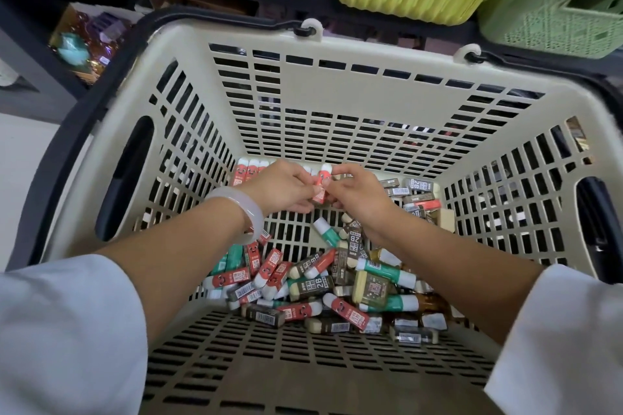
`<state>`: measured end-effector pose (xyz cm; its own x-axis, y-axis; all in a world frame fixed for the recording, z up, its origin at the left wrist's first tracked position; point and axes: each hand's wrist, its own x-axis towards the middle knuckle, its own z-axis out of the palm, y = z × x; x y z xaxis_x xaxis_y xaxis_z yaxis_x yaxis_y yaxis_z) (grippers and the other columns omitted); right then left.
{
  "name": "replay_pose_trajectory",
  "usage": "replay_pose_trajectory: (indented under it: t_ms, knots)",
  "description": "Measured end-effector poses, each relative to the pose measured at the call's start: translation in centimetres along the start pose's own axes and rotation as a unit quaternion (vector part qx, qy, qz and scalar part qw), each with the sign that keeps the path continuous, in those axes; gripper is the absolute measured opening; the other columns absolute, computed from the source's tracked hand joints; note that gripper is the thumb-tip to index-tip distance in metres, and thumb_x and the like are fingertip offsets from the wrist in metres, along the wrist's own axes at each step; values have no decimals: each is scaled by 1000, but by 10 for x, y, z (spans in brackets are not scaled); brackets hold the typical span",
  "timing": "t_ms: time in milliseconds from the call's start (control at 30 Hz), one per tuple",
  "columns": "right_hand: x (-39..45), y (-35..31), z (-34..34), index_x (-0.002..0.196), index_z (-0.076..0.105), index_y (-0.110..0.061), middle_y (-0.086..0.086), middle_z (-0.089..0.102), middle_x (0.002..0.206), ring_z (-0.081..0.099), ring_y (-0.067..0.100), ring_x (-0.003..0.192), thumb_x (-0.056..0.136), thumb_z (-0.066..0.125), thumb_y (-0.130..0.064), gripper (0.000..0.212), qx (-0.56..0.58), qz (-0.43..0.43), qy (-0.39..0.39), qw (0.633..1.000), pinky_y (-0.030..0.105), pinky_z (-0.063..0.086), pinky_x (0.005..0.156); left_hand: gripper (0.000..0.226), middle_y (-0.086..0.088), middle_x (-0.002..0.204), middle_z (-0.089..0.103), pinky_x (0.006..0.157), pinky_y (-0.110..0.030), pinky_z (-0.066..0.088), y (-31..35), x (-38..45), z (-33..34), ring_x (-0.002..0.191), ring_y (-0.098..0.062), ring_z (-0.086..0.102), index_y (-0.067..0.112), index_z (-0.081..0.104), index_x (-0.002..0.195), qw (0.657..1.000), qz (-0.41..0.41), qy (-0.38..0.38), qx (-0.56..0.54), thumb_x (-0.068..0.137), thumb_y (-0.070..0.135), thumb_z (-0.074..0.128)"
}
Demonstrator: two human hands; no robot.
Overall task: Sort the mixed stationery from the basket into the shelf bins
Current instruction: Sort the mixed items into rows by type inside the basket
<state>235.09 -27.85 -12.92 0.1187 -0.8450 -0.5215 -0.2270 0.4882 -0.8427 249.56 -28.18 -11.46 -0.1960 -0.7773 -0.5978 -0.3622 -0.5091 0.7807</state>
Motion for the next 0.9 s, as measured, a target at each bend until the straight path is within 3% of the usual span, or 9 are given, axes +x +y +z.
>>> replay_pose_trajectory:
  t_ms: [100, 233, 333, 433, 500, 567, 667, 733, 900]
  knots:
    - [8, 3, -10, 106, 51, -15, 4, 58, 81, 58, 14, 69, 89, 61, -18, 20, -90, 14, 90, 992, 22, 46, 56, 35, -9, 120, 58, 95, -32, 46, -6, 0, 8, 107, -20, 57, 7, 51, 126, 973, 56, -26, 221, 93, 18, 53]
    - [18, 11, -13, 110, 54, -12, 10, 66, 91, 66, 23, 81, 90, 58, -14, 21, -251, 9, 76, 965, 20, 43, 50, 42, -5, 141, 45, 102, -30, 33, -12, 0, 21, 127, -21, 43, 14, 39, 138, 949, 51, -106, 293, 97, 22, 43]
    - [18, 12, -15, 110, 57, -8, 10, 67, 91, 63, 20, 74, 91, 53, -7, 20, -302, -47, 88, 948, 18, 41, 50, 43, -7, 140, 46, 103, -35, 36, -14, 3, 23, 124, -25, 46, 16, 34, 140, 952, 45, -102, 286, 98, 21, 41]
    - [20, 13, -27, 115, 59, -7, 7, 61, 110, 60, 22, 92, 89, 48, 1, 29, -506, -154, 131, 839, 26, 49, 72, 46, -8, 144, 40, 103, -35, 36, -17, 4, 23, 122, -23, 46, 16, 30, 142, 948, 50, -98, 298, 98, 20, 41]
    - [21, 16, -31, 121, 55, -10, 4, 56, 118, 54, 23, 105, 87, 49, 3, 37, -603, -180, 122, 768, 30, 47, 78, 39, -9, 139, 45, 89, -33, 43, -18, 3, 23, 97, -19, 53, 20, 38, 136, 947, 78, -94, 296, 98, 17, 41]
    - [23, 19, -32, 125, 51, -10, 5, 55, 121, 51, 23, 109, 87, 50, 0, 39, -630, -187, 112, 745, 30, 45, 79, 37, -12, 129, 53, 68, -27, 44, -17, 2, 23, 72, -14, 51, 25, 42, 133, 938, 102, -97, 316, 97, 16, 41]
    - [25, 20, -30, 119, 53, -8, 9, 59, 114, 53, 24, 105, 89, 54, -12, 30, -589, -164, 115, 783, 31, 44, 81, 46, -9, 140, 44, 90, -32, 40, -18, 3, 26, 107, -22, 51, 29, 34, 141, 908, 120, -111, 385, 98, 17, 40]
    - [26, 19, -26, 113, 53, -9, 8, 62, 95, 58, 23, 86, 88, 59, -20, 27, -528, -136, 113, 831, 28, 44, 69, 48, -5, 147, 34, 105, -36, 32, -20, 4, 28, 126, -26, 38, 29, 30, 144, 893, 121, -119, 418, 98, 18, 38]
    - [28, 18, -24, 89, 52, -14, -1, 56, 73, 54, 15, 65, 88, 60, -19, 9, -402, -93, 111, 904, 21, 39, 51, 46, -8, 149, 29, 110, -42, 25, -23, 6, 27, 135, -27, 27, 30, 29, 144, 869, 114, -123, 466, 99, 22, 35]
